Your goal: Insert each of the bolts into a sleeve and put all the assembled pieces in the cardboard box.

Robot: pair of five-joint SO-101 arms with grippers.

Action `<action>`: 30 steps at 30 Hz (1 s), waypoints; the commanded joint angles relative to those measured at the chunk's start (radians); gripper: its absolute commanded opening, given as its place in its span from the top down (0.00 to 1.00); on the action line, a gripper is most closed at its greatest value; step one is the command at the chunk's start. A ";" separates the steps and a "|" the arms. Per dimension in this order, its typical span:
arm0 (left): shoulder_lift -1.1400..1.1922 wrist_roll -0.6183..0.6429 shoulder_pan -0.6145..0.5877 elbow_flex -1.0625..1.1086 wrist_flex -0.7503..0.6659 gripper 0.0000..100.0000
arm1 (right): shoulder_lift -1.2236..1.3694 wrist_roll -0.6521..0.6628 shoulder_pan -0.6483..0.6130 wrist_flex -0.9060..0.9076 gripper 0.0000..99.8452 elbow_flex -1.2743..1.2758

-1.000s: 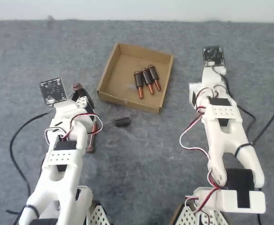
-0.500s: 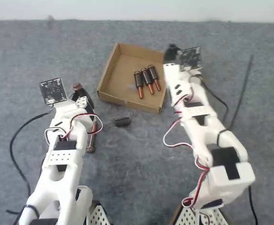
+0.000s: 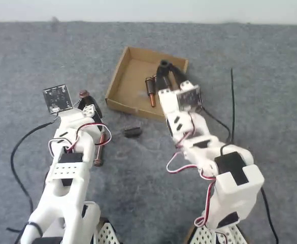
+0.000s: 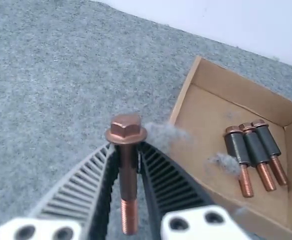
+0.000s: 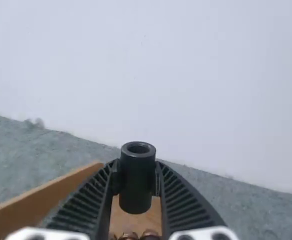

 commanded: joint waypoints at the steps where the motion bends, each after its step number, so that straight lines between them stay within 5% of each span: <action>1: -0.040 0.002 -0.002 -0.012 -0.035 0.99 | -0.028 0.012 -0.033 -0.127 0.99 0.074; 16: -0.040 0.002 -0.002 -0.012 -0.034 0.99 | -0.371 0.006 -0.213 -0.243 0.99 0.594; 30: -0.040 0.002 -0.002 -0.012 -0.034 0.99 | -0.507 -0.080 -0.240 -0.236 0.99 0.736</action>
